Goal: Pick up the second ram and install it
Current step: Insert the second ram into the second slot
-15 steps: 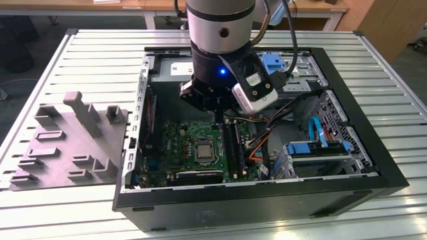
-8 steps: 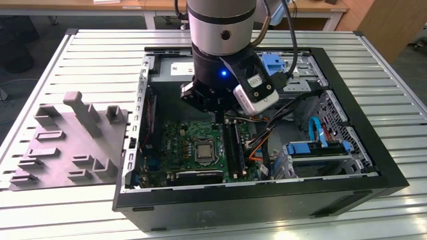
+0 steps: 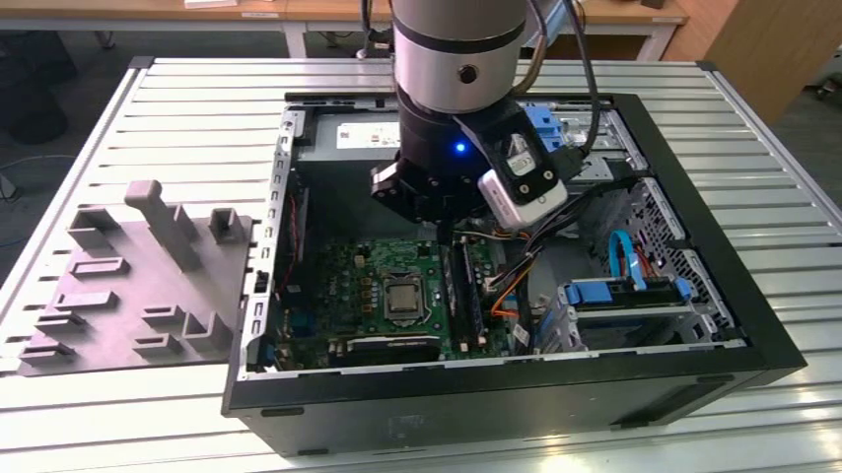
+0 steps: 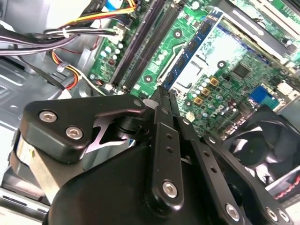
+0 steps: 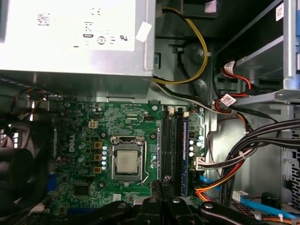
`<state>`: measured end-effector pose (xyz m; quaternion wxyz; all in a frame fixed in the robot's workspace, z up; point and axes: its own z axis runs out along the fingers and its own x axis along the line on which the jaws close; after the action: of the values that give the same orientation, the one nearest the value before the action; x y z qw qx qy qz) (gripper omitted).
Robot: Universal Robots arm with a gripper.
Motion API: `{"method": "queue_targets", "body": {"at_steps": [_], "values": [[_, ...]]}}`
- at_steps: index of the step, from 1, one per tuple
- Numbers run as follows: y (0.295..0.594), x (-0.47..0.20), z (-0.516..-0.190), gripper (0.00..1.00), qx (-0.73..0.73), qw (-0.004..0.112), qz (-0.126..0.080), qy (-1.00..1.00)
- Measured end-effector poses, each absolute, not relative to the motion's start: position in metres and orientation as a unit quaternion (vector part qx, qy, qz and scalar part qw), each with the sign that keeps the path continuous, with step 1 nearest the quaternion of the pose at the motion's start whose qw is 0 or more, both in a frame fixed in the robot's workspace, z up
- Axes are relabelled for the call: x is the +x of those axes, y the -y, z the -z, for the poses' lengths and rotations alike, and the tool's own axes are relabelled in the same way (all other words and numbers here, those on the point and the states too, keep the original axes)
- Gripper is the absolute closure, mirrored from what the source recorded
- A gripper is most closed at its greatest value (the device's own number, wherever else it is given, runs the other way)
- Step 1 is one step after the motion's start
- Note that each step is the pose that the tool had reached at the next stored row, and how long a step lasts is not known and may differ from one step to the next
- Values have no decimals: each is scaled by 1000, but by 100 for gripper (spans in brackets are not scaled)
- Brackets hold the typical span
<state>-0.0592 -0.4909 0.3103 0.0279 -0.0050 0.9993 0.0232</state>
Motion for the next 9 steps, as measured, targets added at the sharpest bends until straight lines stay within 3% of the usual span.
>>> {"method": "queue_targets", "body": {"at_steps": [9], "values": [[491,-47,-299,89,-5,26,-24,-999]]}}
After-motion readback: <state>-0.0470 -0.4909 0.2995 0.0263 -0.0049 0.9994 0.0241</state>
